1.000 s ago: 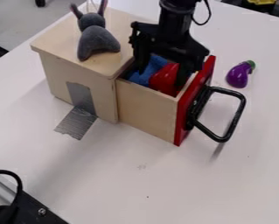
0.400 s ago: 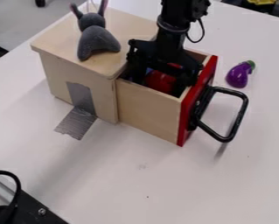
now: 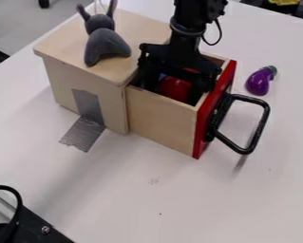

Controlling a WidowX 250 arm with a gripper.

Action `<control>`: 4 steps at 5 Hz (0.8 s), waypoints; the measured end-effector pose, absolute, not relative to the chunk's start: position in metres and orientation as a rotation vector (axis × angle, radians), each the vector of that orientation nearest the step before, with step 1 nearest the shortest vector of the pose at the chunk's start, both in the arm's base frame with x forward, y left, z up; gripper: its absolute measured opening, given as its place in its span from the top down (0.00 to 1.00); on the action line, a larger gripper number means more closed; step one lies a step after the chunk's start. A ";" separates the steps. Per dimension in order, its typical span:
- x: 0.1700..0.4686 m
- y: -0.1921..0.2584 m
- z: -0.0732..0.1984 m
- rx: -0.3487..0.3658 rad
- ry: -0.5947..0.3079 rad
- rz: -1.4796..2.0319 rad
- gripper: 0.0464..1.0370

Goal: Take the red thing out of the drawer and place it on the bottom center of the table

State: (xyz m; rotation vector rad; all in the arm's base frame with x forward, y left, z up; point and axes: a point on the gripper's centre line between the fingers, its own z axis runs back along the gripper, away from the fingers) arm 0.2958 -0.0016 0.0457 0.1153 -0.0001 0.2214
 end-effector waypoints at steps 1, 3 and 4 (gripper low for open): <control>0.296 -0.003 0.046 0.109 -0.011 0.220 0.18; 0.290 -0.010 0.063 0.101 -0.030 0.206 0.18; 0.291 -0.012 0.086 0.099 -0.067 0.195 0.18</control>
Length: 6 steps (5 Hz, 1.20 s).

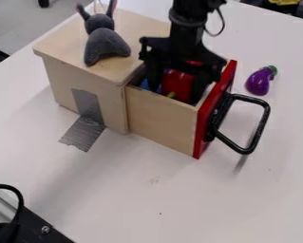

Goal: Take the red thing out of the drawer and place it on the bottom center of the table

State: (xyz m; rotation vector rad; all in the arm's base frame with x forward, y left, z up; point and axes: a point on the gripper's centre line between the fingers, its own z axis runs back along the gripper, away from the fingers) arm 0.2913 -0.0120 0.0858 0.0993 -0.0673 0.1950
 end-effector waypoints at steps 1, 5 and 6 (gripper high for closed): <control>0.286 -0.011 0.107 0.101 -0.096 0.189 0.18; 0.175 0.000 0.121 0.094 -0.088 0.115 0.18; 0.152 0.006 0.089 0.096 -0.048 0.113 0.18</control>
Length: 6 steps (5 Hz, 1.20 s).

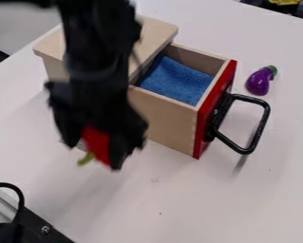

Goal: Take the red thing out of the drawer and place it on the bottom center of the table

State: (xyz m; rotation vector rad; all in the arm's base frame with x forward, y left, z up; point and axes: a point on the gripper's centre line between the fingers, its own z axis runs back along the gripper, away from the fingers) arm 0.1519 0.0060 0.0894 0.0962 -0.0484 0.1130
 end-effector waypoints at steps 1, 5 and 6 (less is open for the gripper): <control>0.146 0.007 0.044 0.104 -0.005 0.138 0.18; 0.154 -0.005 0.076 0.109 -0.073 0.138 0.04; 0.155 -0.007 0.109 0.062 -0.120 0.146 0.04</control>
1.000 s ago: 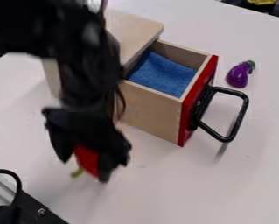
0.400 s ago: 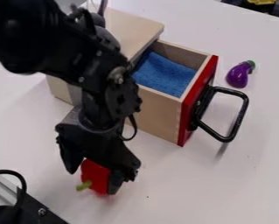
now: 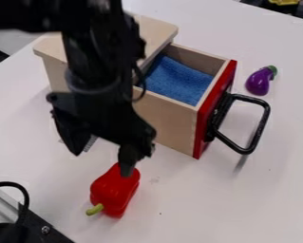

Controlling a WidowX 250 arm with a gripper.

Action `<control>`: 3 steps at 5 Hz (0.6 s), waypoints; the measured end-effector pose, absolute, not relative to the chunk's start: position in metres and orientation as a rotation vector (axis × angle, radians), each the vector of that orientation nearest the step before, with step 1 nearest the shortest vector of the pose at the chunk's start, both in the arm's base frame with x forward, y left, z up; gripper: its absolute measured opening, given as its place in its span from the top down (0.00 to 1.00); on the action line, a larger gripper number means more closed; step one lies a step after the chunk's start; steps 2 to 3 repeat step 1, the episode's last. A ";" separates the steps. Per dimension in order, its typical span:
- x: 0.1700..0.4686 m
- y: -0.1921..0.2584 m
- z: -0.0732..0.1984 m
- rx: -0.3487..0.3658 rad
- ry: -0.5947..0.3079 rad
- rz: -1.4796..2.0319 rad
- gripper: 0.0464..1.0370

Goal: Take the red thing out of the drawer and place it on the bottom center of the table

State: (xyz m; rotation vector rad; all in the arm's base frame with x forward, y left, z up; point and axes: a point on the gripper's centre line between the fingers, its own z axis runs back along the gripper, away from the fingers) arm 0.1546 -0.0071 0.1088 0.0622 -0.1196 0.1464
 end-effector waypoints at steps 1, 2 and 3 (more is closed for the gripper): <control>0.153 -0.005 0.117 0.058 -0.120 0.144 0.04; 0.153 -0.005 0.117 0.058 -0.120 0.144 0.04; 0.153 -0.005 0.117 0.058 -0.120 0.144 0.04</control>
